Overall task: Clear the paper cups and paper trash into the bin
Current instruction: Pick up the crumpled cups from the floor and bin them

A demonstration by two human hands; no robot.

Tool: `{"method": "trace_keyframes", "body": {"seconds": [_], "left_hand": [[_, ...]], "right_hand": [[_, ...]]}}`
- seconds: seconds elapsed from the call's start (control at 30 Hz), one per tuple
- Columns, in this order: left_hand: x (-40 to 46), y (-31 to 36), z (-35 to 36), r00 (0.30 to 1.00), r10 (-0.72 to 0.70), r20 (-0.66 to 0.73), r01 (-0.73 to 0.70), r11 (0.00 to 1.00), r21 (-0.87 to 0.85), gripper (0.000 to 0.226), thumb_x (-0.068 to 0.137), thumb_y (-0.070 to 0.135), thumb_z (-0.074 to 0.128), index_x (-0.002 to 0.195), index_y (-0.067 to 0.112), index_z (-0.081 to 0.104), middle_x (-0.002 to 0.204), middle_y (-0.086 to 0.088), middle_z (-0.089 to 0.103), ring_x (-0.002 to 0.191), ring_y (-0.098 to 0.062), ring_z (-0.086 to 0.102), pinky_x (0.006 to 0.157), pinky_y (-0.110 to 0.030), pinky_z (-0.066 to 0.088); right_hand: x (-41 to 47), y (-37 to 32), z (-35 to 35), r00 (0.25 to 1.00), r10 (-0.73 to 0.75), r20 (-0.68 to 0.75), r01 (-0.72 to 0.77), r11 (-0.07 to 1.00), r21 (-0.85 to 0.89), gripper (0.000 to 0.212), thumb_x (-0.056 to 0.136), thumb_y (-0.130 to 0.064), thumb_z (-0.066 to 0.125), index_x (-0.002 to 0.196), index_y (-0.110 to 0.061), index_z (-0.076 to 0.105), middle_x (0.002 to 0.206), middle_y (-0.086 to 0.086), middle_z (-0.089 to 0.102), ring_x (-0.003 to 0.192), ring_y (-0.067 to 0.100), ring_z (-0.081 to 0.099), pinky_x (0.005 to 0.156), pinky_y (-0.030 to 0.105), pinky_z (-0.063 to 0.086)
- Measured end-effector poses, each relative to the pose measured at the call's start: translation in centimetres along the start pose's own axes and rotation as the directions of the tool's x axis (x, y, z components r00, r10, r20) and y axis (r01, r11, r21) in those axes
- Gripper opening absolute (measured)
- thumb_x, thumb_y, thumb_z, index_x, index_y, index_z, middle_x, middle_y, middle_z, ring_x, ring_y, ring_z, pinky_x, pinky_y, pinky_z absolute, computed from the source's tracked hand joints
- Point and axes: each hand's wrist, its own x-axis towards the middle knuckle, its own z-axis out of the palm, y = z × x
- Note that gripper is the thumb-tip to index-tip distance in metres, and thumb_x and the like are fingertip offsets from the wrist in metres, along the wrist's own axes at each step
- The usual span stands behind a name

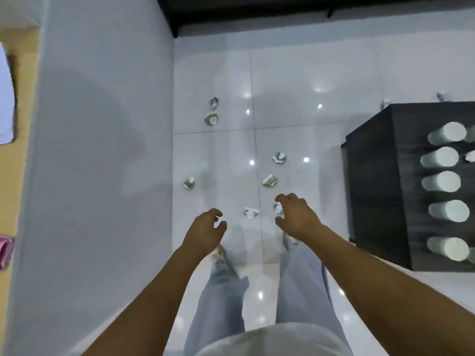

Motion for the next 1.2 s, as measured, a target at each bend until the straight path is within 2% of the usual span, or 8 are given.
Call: {"method": "trace_keyframes", "body": {"seconds": [0.2,0.4,0.63,0.77,0.93,1.07,1.13,1.2], "left_hand": [[6.6,-4.8,0.9,0.998,0.049,0.029,-0.05,0.998,0.024,0.03,0.093,0.024,0.054,0.121,0.013,0.057,0.116,-0.006,0.061,0.106,-0.018,0.056,0.084,-0.022,0.038],[14.7,-11.4,8.7,0.997,0.02,0.072,-0.022,0.999,0.036,0.029,0.094,0.026,0.053,0.121,0.016,0.056,0.117,-0.003,0.06,0.104,-0.016,0.055,0.089,-0.027,0.042],[27.1,-20.3,20.7,0.992,0.066,0.106,-0.075,0.994,0.082,0.03,0.095,0.025,0.052,0.123,0.016,0.055,0.118,-0.002,0.058,0.108,-0.017,0.053,0.095,-0.031,0.043],[34.9,-25.0,26.3,0.986,0.119,0.113,-0.133,0.984,0.12,0.029,0.095,0.025,0.051,0.122,0.016,0.055,0.117,-0.003,0.06,0.107,-0.018,0.055,0.093,-0.032,0.044],[43.5,-27.9,31.0,0.977,0.19,0.094,-0.203,0.967,0.153,0.031,0.095,0.027,0.05,0.124,0.017,0.054,0.122,-0.002,0.059,0.112,-0.019,0.054,0.093,-0.031,0.042],[47.4,-28.0,32.9,0.954,0.282,0.104,-0.297,0.939,0.175,0.033,0.096,0.027,0.048,0.128,0.019,0.052,0.126,0.0,0.056,0.116,-0.016,0.052,0.094,-0.028,0.041],[48.5,-28.0,33.1,0.936,0.326,0.132,-0.347,0.916,0.2,0.034,0.096,0.027,0.048,0.129,0.018,0.051,0.127,0.0,0.055,0.117,-0.016,0.052,0.094,-0.026,0.039],[49.1,-28.1,32.8,0.923,0.353,0.151,-0.379,0.901,0.21,0.034,0.096,0.027,0.049,0.129,0.018,0.051,0.128,-0.001,0.055,0.117,-0.016,0.052,0.094,-0.026,0.04]], "right_hand": [[4.1,-1.5,6.9,0.997,0.064,-0.038,-0.058,0.99,0.13,0.049,0.087,-0.024,0.06,0.134,-0.017,0.044,0.131,0.01,0.047,0.114,0.03,0.048,0.089,0.038,0.047],[13.0,1.0,16.2,0.996,0.085,-0.035,-0.078,0.984,0.162,0.049,0.087,-0.023,0.06,0.133,-0.017,0.045,0.126,0.011,0.05,0.113,0.029,0.048,0.09,0.038,0.047],[26.3,7.8,31.0,0.997,0.081,0.002,-0.081,0.997,0.008,0.053,0.086,-0.025,0.061,0.134,-0.014,0.041,0.128,0.011,0.047,0.111,0.033,0.047,0.087,0.041,0.047],[33.4,11.1,38.0,0.998,0.066,0.005,-0.066,0.998,-0.005,0.059,0.085,-0.027,0.061,0.137,-0.014,0.038,0.131,0.012,0.043,0.111,0.035,0.046,0.087,0.042,0.046],[40.7,13.2,45.1,0.998,0.01,-0.066,-0.011,1.0,-0.023,0.077,0.083,-0.033,0.065,0.146,-0.017,0.024,0.148,0.01,0.028,0.128,0.033,0.034,0.101,0.041,0.039],[42.8,13.8,48.7,0.991,-0.028,-0.132,0.014,0.995,-0.1,0.085,0.083,-0.041,0.067,0.149,-0.02,0.018,0.156,0.005,0.019,0.141,0.028,0.018,0.116,0.04,0.025],[42.8,14.3,49.7,0.985,-0.052,-0.162,0.031,0.991,-0.128,0.078,0.086,-0.033,0.065,0.149,-0.02,0.022,0.155,0.003,0.025,0.14,0.027,0.023,0.115,0.039,0.025],[42.7,14.7,49.9,0.973,-0.118,-0.197,0.083,0.981,-0.177,0.069,0.084,-0.022,0.065,0.146,-0.016,0.033,0.146,0.005,0.041,0.13,0.028,0.039,0.106,0.038,0.036]]}}
